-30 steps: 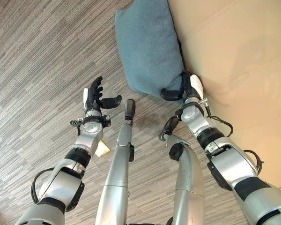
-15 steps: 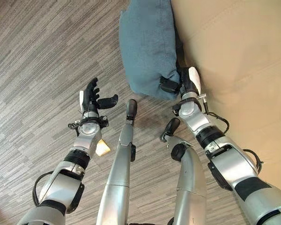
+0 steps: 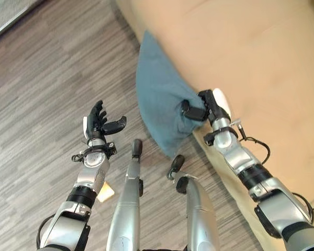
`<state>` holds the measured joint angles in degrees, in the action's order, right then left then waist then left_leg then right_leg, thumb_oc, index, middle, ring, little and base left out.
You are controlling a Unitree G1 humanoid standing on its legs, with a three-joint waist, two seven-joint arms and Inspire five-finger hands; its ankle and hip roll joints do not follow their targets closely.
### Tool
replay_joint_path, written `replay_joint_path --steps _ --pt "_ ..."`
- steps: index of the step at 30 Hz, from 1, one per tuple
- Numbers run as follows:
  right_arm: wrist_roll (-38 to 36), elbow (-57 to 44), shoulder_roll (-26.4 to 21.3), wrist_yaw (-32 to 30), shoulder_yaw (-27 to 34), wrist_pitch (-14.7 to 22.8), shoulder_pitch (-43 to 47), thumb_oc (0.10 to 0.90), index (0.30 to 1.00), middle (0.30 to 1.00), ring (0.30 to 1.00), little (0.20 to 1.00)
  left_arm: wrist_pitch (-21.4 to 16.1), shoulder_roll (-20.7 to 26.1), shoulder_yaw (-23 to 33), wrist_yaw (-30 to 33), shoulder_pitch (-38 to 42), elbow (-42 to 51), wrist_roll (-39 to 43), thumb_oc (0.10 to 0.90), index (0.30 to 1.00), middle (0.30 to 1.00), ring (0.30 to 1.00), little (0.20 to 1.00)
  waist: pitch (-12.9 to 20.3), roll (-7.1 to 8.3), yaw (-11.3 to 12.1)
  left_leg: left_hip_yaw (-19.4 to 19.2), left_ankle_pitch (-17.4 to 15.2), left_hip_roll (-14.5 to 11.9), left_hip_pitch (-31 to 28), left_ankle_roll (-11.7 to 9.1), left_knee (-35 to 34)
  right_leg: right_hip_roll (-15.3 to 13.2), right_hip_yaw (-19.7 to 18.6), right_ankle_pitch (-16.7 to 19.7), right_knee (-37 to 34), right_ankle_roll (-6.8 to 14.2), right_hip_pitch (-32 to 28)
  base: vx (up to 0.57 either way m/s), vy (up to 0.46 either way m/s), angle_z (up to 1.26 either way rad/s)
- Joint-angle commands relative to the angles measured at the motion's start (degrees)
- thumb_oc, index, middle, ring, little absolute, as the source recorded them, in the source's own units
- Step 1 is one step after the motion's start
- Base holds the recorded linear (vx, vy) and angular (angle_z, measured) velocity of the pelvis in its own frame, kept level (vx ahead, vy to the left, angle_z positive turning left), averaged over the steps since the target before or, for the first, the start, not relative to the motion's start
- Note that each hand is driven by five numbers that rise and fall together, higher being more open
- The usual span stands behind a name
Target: Pick up all the scattered cushions and arrange them neatly on the sofa.
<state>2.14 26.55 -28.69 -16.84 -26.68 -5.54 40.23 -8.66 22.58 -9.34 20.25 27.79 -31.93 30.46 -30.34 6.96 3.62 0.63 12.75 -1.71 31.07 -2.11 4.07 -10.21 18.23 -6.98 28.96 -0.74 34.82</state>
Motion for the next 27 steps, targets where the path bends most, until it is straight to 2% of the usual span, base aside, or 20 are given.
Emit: replay_joint_path --steps 1,3,4,5,9,12,15,16,18,19,20,21,27 --pt "0.4 -8.9 -2.8 -1.9 7.2 7.8 2.3 0.400 0.300 0.300 0.300 0.300 -3.4 1.7 2.5 -1.2 -2.4 3.7 0.2 0.800 0.900 0.900 0.900 0.900 6.3 1.38 -1.6 -4.0 -12.6 1.5 -4.5 1.2 2.6 1.1 -0.7 3.7 -14.3 5.6 -7.5 0.03 0.018 -0.16" --pt "0.4 -11.8 -4.1 -0.7 7.9 8.5 -0.1 0.400 0.300 0.300 0.300 0.300 -3.3 1.3 2.8 -2.1 -4.7 5.4 0.5 0.800 0.900 0.900 0.900 0.900 8.1 1.47 -2.0 -4.6 -12.9 1.4 -7.2 1.1 1.9 1.6 -0.9 3.7 -16.0 5.6 -10.5 0.04 0.062 -0.16" --pt "0.3 -14.9 -5.8 0.8 9.1 9.1 -2.7 0.400 0.300 0.300 0.300 0.300 -3.0 0.8 3.1 -3.1 -7.1 6.5 1.0 0.800 0.900 0.900 0.900 0.900 10.3 1.59 -2.7 -5.1 -13.2 1.4 -9.9 1.1 1.0 2.1 -1.0 3.8 -17.6 5.9 -13.5 0.10 0.050 -0.25" --pt "0.3 -15.0 -5.8 0.8 9.1 9.0 -2.9 0.400 0.300 0.300 0.300 0.300 -3.0 0.8 3.1 -3.1 -7.2 6.6 1.0 0.800 0.900 0.900 0.900 0.900 10.3 1.57 -2.6 -5.2 -13.2 1.4 -10.1 1.1 1.0 2.1 -1.0 3.8 -17.7 5.9 -13.6 0.09 0.045 -0.29" --pt "0.1 -20.5 -8.8 3.1 11.4 10.2 -6.7 0.400 0.300 0.300 0.300 0.300 -2.6 -0.6 3.6 -5.0 -12.0 9.2 2.1 0.800 0.900 0.900 0.900 0.900 14.6 1.58 -4.0 -6.7 -13.7 1.0 -15.3 1.0 -0.8 3.0 -1.8 4.0 -21.1 6.7 -19.5 0.09 0.048 -0.26" --pt "-0.7 -24.3 -12.3 4.3 13.3 11.0 -7.6 0.400 0.300 0.300 0.300 0.300 -2.1 -0.5 4.6 -6.4 -15.1 10.7 4.5 0.800 0.900 0.900 0.900 0.900 17.5 1.26 -5.1 -8.0 -13.7 0.7 -19.2 0.9 -3.0 3.6 -2.1 4.4 -23.5 7.4 -23.0 0.10 0.059 -0.26" --pt "-1.5 -26.4 -13.3 4.8 14.6 11.7 -8.1 0.400 0.300 0.300 0.300 0.300 -1.9 -1.2 4.5 -7.1 -16.8 11.5 4.5 0.800 0.900 0.900 0.900 0.900 19.4 1.05 -5.5 -8.8 -13.4 0.6 -21.2 0.8 -4.5 3.9 -2.5 4.7 -24.8 7.5 -24.6 0.10 0.054 -0.15" --pt "-3.8 -28.8 -14.2 4.8 16.8 12.8 -8.6 0.400 0.300 0.300 0.300 0.300 -1.8 -2.5 4.7 -7.5 -19.4 13.3 5.1 0.800 0.900 0.900 0.900 0.900 21.5 0.99 -6.0 -9.7 -13.7 0.4 -24.4 0.7 -6.3 4.3 -3.1 4.6 -26.2 7.9 -27.2 0.09 0.040 -0.10" --pt "-4.3 -29.3 -14.3 5.0 17.3 13.0 -8.7 0.400 0.300 0.300 0.300 0.300 -1.6 -2.8 4.9 -7.6 -20.0 13.5 5.7 0.800 0.900 0.900 0.900 0.900 22.3 0.97 -6.0 -9.9 -13.5 0.4 -25.2 0.7 -7.0 4.4 -3.2 4.8 -26.8 7.9 -27.9 0.10 0.042 -0.15" --pt "-4.1 -29.5 -15.7 4.1 19.3 13.2 -9.7 0.400 0.300 0.300 0.300 0.300 -1.7 -3.6 4.3 -7.8 -26.3 19.7 2.2 0.800 0.900 0.900 0.900 0.900 22.8 0.92 -5.3 -9.8 -13.5 0.5 -25.9 0.7 -7.5 4.5 -3.1 4.8 -27.4 7.9 -28.8 0.07 0.023 -0.16" --pt "-4.1 -30.0 -16.1 3.9 20.9 13.7 -11.5 0.400 0.300 0.300 0.300 0.300 -1.0 -5.3 3.4 -9.1 -31.8 22.6 2.7 0.800 0.900 0.900 0.900 0.900 22.9 1.06 -4.7 -9.6 -13.4 0.5 -26.3 0.8 -7.7 4.6 -2.7 4.8 -27.8 7.9 -29.5 0.04 0.006 -0.11" --pt "-5.1 -29.8 -16.6 4.1 21.7 14.5 -11.7 0.400 0.300 0.300 0.300 0.300 -0.5 -6.5 2.3 -10.5 -34.0 21.8 2.6 0.800 0.900 0.900 0.900 0.900 23.0 1.31 -4.2 -9.5 -13.4 0.4 -26.8 0.8 -8.0 4.5 -2.6 4.8 -28.2 7.9 -30.1 0.02 -0.008 0.06" --pt "-6.4 -31.4 -15.1 3.0 24.2 15.8 -12.7 0.400 0.300 0.300 0.300 0.300 -0.8 -8.5 0.9 -10.9 -33.6 20.3 4.3 0.800 0.900 0.900 0.900 0.900 24.8 2.56 -4.1 -10.4 -14.2 -0.1 -29.1 0.7 -8.4 5.2 -3.3 4.7 -29.4 8.1 -31.9 0.05 -0.008 0.00"
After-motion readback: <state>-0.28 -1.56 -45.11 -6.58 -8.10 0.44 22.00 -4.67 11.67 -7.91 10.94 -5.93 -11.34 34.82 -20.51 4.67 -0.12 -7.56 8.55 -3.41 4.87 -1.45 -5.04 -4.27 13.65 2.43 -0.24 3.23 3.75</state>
